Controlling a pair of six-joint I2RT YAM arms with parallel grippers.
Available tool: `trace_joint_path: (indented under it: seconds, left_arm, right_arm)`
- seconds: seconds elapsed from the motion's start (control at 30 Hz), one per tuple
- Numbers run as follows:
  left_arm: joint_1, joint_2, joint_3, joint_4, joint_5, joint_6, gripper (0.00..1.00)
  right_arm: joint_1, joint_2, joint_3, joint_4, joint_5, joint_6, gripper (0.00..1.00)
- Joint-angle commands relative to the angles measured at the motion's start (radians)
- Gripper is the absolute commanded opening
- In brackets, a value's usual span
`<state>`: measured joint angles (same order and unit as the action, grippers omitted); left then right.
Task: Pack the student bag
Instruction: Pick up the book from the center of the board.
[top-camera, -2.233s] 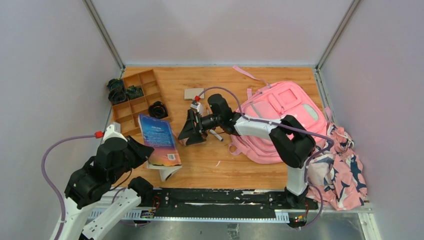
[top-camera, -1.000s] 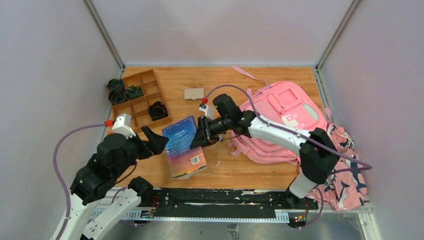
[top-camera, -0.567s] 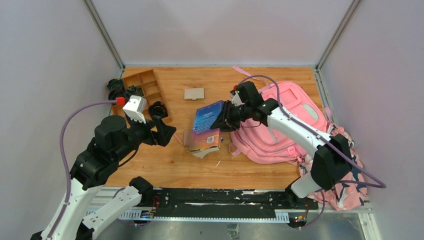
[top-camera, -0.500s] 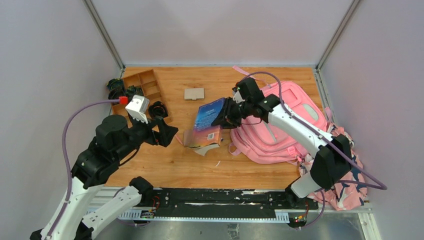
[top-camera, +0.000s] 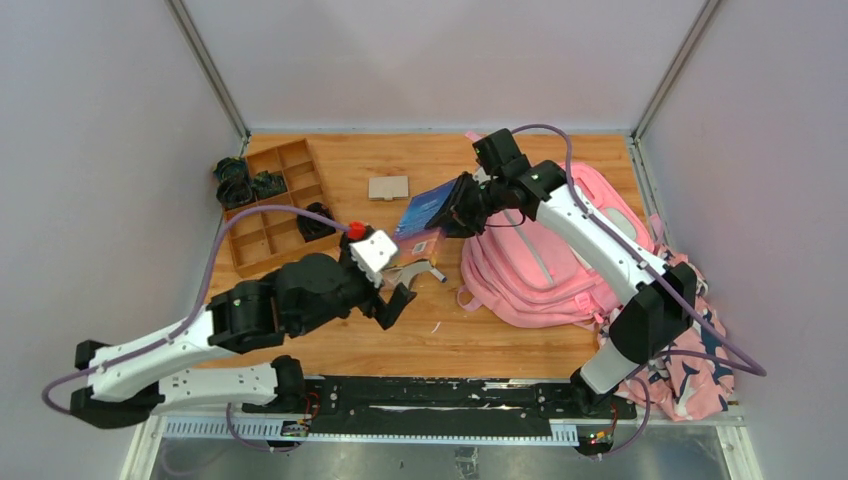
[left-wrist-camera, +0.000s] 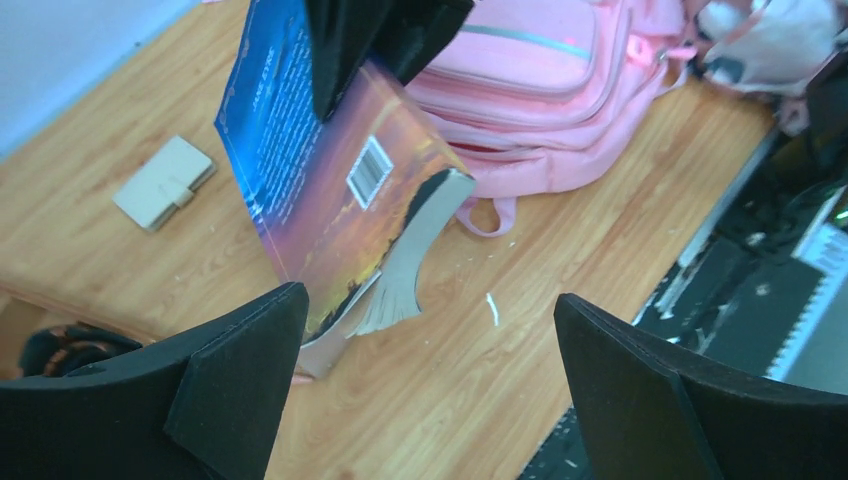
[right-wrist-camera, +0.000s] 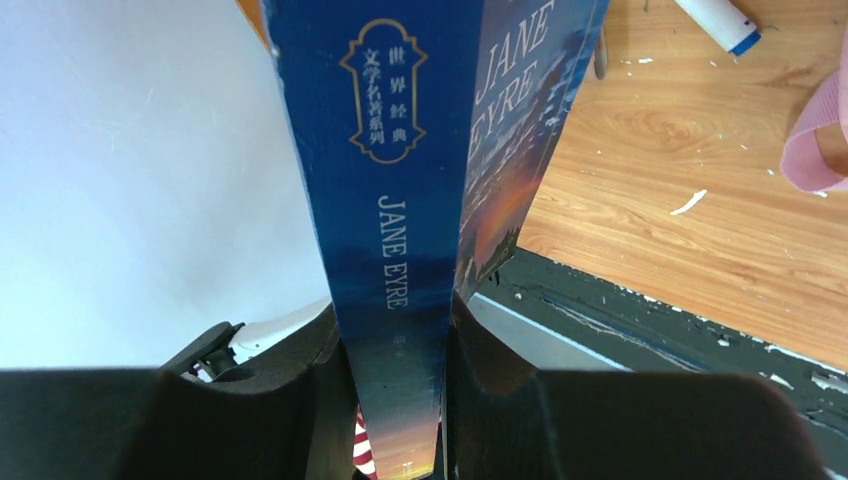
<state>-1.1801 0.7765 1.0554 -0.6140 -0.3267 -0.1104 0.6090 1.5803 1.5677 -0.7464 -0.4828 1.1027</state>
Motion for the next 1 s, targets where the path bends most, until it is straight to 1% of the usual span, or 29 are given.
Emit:
trace_joint_path:
  seconds: [0.0,0.03,0.13,0.2,0.37,0.47,0.57,0.63,0.73,0.77,0.87,0.9,0.93,0.97]
  left_arm:
    - [-0.131,0.051,-0.040,0.139,-0.304,0.109,1.00]
    - [-0.137,0.044,-0.067,0.182,-0.322,0.110,1.00]
    - [-0.152,0.041,-0.185,0.395,-0.385,0.109,1.00]
    - [-0.158,0.073,-0.230,0.467,-0.415,0.109,1.00]
    - [-0.164,0.144,-0.286,0.601,-0.525,0.189,0.98]
    - [-0.164,0.190,-0.287,0.630,-0.572,0.224,0.96]
    - [-0.162,0.210,-0.301,0.633,-0.574,0.211,0.95]
    - [-0.160,0.209,-0.329,0.663,-0.574,0.203,0.92]
    - [-0.144,0.208,-0.343,0.663,-0.548,0.171,0.81]
    - [-0.136,0.211,-0.346,0.660,-0.539,0.161,0.74]
    - [-0.122,0.227,-0.345,0.645,-0.589,0.123,0.40]
    - [-0.121,0.230,-0.337,0.630,-0.603,0.116,0.30]
    - [-0.120,0.228,-0.330,0.620,-0.613,0.096,0.17]
    - [-0.119,0.223,-0.322,0.588,-0.619,0.077,0.03]
  right_arm:
    - [-0.035,-0.012,0.017,0.067,-0.130,0.070,0.00]
    - [-0.039,-0.012,0.003,0.085,-0.153,0.081,0.00]
    - [-0.042,-0.018,-0.029,0.123,-0.171,0.108,0.00]
    - [-0.043,-0.023,-0.046,0.141,-0.180,0.124,0.00]
    - [-0.054,-0.020,-0.075,0.180,-0.248,0.146,0.00]
    - [-0.059,-0.011,-0.092,0.206,-0.302,0.164,0.00]
    - [-0.065,-0.007,-0.108,0.225,-0.340,0.171,0.00]
    - [-0.066,-0.008,-0.114,0.236,-0.354,0.174,0.00]
    - [-0.068,-0.015,-0.128,0.254,-0.373,0.176,0.00]
    - [-0.069,-0.019,-0.135,0.264,-0.380,0.178,0.00]
    - [-0.078,-0.039,-0.167,0.304,-0.396,0.167,0.00]
    - [-0.085,-0.050,-0.174,0.314,-0.394,0.143,0.02]
    - [-0.094,-0.065,-0.174,0.314,-0.387,0.101,0.10]
    - [-0.104,-0.084,-0.176,0.307,-0.366,0.063,0.20]
